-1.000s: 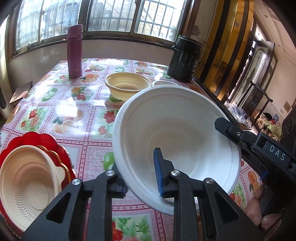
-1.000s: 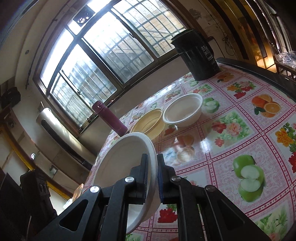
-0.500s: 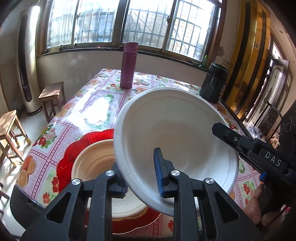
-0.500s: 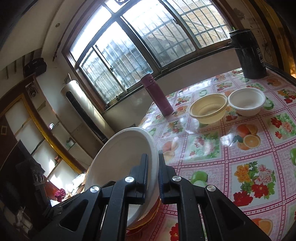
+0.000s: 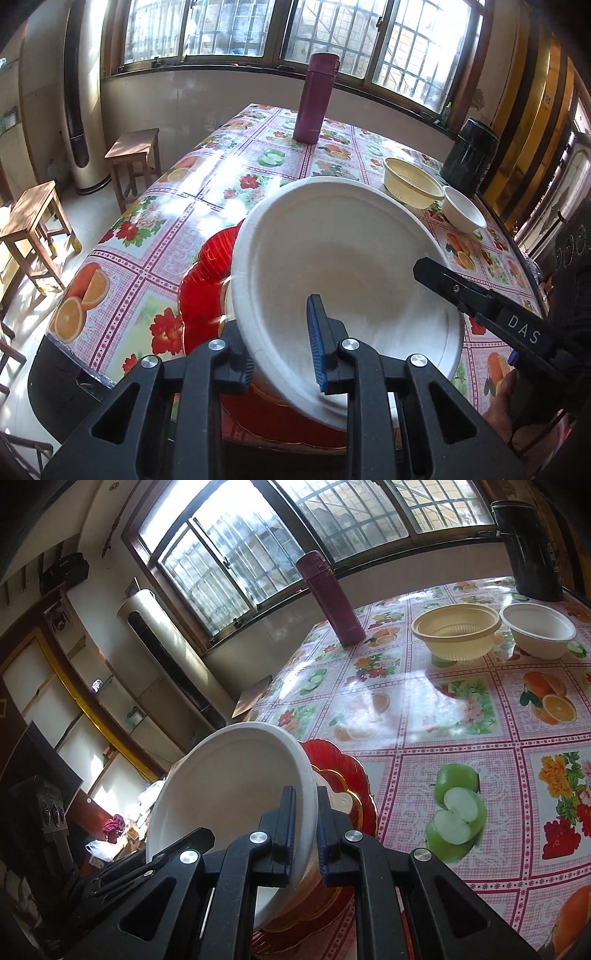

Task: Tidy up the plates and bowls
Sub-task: 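Lift the large white bowl with both grippers and carry it to the red plates, then lower the white bowl onto the stack and open both grippers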

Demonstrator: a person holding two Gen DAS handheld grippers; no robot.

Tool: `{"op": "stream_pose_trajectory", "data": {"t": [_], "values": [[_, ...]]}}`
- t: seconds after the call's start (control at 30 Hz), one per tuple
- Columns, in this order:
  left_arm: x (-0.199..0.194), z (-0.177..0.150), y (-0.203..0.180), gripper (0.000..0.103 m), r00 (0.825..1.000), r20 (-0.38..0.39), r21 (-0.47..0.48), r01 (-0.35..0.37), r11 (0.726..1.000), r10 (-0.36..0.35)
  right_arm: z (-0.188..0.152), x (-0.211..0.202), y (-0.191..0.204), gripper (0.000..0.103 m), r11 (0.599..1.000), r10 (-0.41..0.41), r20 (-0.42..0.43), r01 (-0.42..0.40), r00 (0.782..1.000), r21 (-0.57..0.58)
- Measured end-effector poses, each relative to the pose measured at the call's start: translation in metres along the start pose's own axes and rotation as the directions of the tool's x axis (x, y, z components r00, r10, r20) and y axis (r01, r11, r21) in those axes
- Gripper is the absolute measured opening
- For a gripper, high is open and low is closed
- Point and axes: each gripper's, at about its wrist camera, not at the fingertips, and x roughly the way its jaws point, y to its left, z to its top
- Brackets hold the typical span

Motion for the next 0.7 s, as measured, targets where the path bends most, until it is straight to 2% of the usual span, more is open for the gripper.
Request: {"op": "stream_pose_trajectory", "data": {"t": [0.17,0.3,0.37,0.4,0.47,0.5,0.53,0.6,0.67,0.7], "values": [[0.001,-0.003,0.009,0.022,1.0,-0.004,-0.016,0.001,1.0,-0.001,-0.004,0.012,0.005,0.012,1.0,-0.005,-0.021,0.004,1.0,-0.016],[-0.002,-0.002,0.01,0.029,1.0,0.009,-0.016,0.012,1.0,-0.012,-0.006,0.019,0.001,0.013,1.0,-0.004,-0.023,0.003,1.0,-0.014],[-0.006,-0.002,0.008,0.058,1.0,0.024,-0.008,-0.006,1.0,0.006,-0.007,0.02,-0.001,0.014,1.0,0.01,-0.033,-0.01,0.999,-0.009],[-0.009,-0.001,0.008,0.063,0.999,0.041,-0.008,-0.011,1.0,0.012,-0.006,0.019,0.0,0.018,1.0,0.012,-0.031,-0.012,0.999,-0.012],[-0.018,-0.001,0.006,0.067,0.996,0.087,0.0,-0.027,1.0,0.027,-0.006,0.016,0.002,0.032,1.0,0.006,-0.014,-0.006,1.0,-0.029],[-0.023,0.0,0.005,0.069,0.993,0.114,0.007,-0.04,0.999,0.039,-0.005,0.012,0.001,0.044,0.999,0.014,-0.005,-0.014,1.0,-0.033],[-0.028,0.001,0.003,0.076,0.988,0.145,0.013,-0.053,0.999,0.05,-0.004,0.008,0.001,0.054,0.999,0.031,0.005,-0.031,1.0,-0.034],[-0.04,0.003,-0.002,0.078,0.976,0.21,0.018,-0.054,0.998,0.049,-0.001,-0.003,-0.003,0.064,0.998,0.046,0.042,-0.045,0.998,-0.037],[-0.052,0.006,-0.01,0.092,0.964,0.267,0.023,-0.024,0.999,0.017,0.004,-0.015,-0.011,0.069,0.997,0.068,0.081,-0.066,0.994,-0.033],[-0.056,0.007,-0.015,0.095,0.957,0.289,0.032,-0.002,0.999,-0.007,0.007,-0.021,-0.016,0.076,0.996,0.086,0.096,-0.084,0.992,-0.026]]}}
